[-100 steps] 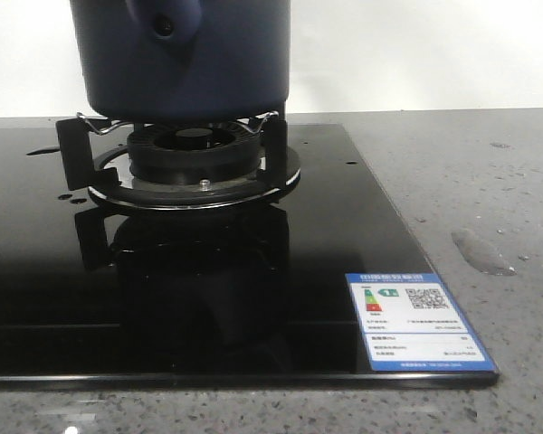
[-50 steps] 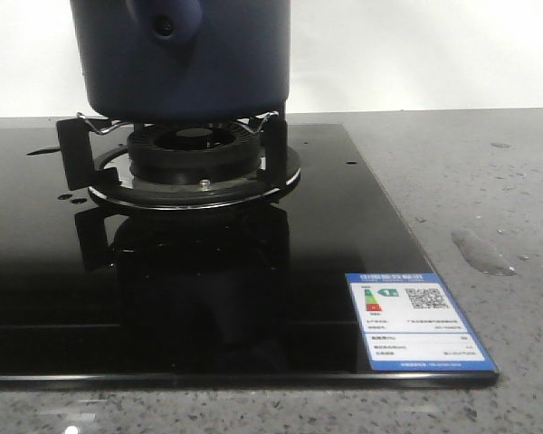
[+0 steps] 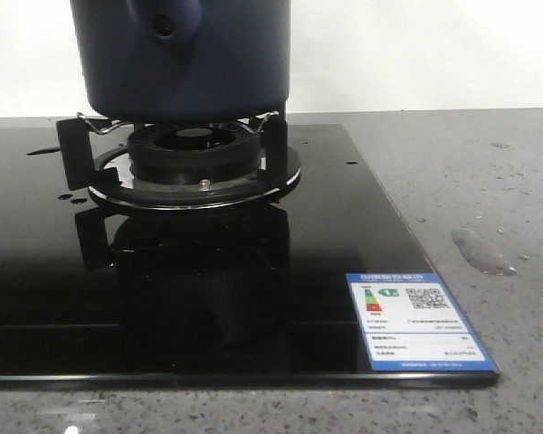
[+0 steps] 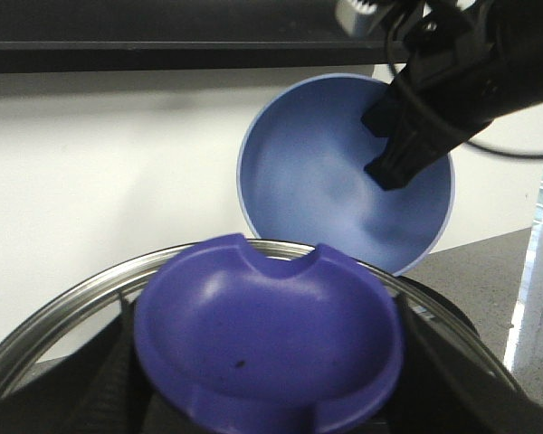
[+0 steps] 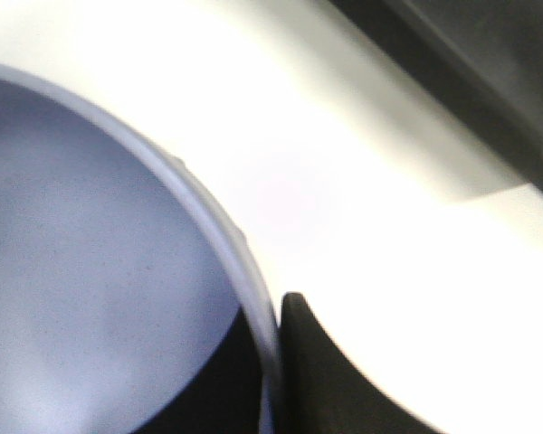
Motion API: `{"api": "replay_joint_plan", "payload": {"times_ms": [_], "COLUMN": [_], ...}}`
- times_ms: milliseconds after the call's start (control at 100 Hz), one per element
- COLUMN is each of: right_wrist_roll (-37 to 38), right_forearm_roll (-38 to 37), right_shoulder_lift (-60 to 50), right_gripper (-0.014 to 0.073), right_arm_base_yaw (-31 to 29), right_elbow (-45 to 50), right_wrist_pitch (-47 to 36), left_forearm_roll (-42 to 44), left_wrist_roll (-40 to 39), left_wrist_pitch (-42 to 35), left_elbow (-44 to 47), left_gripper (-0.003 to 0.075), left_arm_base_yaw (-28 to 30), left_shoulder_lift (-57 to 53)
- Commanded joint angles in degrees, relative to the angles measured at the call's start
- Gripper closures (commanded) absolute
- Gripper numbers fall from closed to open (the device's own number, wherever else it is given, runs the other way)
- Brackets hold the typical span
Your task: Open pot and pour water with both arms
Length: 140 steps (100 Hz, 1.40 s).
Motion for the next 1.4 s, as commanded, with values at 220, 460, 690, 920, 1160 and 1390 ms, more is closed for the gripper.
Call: {"api": "replay_joint_plan", "payload": {"times_ms": [220,460,690,920,1160,1390], "right_wrist_roll": [0.4,-0.9,-5.0,-9.4,-9.5,-9.5], "right_forearm_roll": [36.5,52.1,52.5,59.3,59.3,59.3], "right_shoulder_lift": [-9.0,-15.9,-28.9,-38.2,-39.7,-39.7], "right_gripper": [0.0636,0.0636,0.0636,0.0636,0.0636,0.0628], "right_arm_base_yaw": [-19.3,-32.8,-41.8,-49.9,-50.6,-50.6], "right_elbow": [-7.2,3.5,30.7,56.1,72.9,78.2], "right_wrist_pitch": [7.3,7.3,6.4,-3.6,-10.9,-13.8], "left_forearm_roll": [-1.8,-4.0,-4.0,-4.0,-4.1,-5.0], "left_wrist_roll": [-0.4,-0.4,0.1,1.1,3.2,3.9], "left_wrist_pitch": [3.2,4.8,5.6,7.7,12.8,14.7], "left_elbow": [-1.8,-1.8,-3.0,-7.8,-14.3,-19.4], "left_gripper": [0.0444,0.0444,0.0444,0.0444,0.0444,0.0444], "left_arm_base_yaw": [-0.9,-0.9,-0.9,-0.9,-0.9,-0.9], "left_shoulder_lift": [-0.1,2.2,5.1,11.9,19.8,25.4]}}
